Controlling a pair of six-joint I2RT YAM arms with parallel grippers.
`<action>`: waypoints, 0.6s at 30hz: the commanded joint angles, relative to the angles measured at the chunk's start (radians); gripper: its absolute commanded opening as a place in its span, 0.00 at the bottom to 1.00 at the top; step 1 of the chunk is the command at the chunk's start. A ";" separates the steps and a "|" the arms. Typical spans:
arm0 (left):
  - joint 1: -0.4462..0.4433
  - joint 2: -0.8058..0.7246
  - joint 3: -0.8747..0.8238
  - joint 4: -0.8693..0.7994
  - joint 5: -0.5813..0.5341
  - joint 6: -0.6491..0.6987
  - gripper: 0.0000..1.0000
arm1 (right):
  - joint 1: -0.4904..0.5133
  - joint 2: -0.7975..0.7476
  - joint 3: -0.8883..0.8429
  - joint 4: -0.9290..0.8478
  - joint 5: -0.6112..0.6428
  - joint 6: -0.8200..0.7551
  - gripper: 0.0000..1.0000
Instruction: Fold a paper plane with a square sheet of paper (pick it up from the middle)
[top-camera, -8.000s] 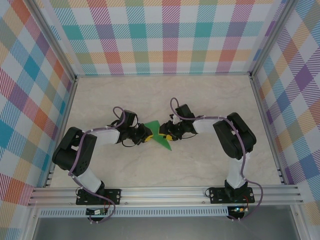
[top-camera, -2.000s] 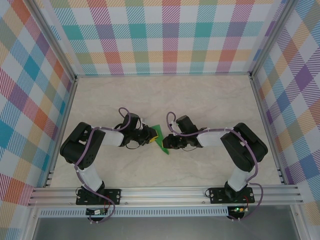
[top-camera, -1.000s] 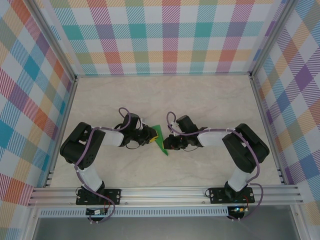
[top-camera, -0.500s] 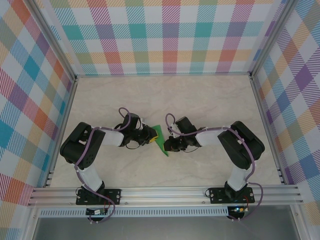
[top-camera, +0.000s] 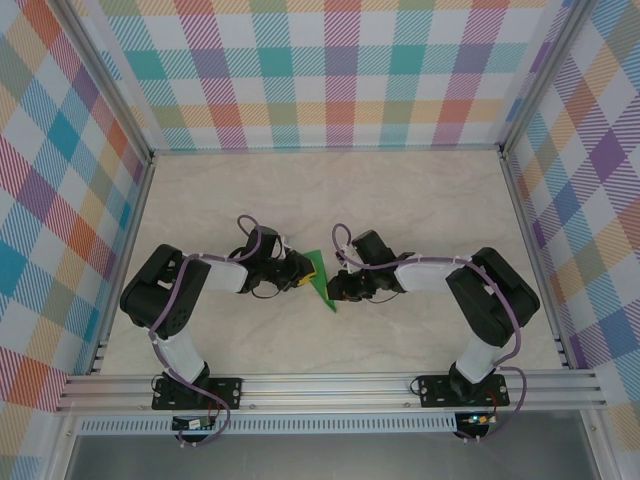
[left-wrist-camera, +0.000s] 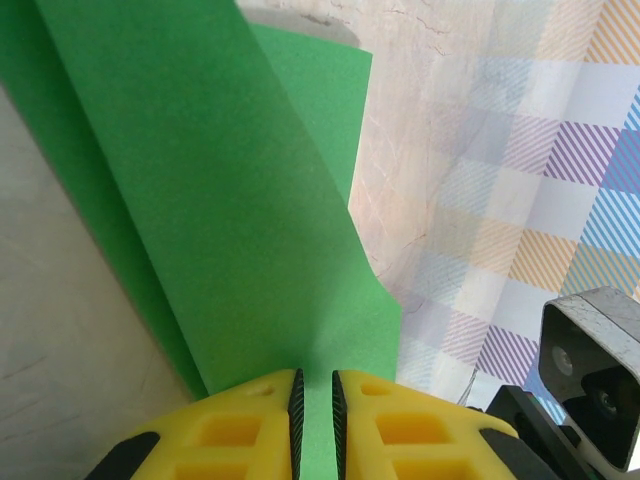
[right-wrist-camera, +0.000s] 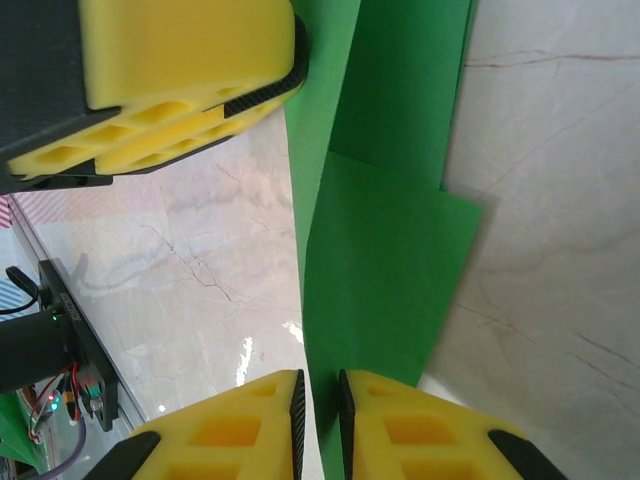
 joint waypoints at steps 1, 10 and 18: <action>-0.011 0.001 0.016 -0.012 -0.002 0.020 0.18 | 0.010 -0.016 -0.007 -0.030 -0.009 -0.016 0.19; -0.011 -0.003 0.013 -0.011 -0.002 0.020 0.18 | 0.018 0.027 -0.012 -0.024 0.003 -0.013 0.13; -0.011 -0.003 0.014 -0.014 -0.004 0.020 0.18 | 0.018 0.057 -0.008 -0.025 0.017 -0.014 0.11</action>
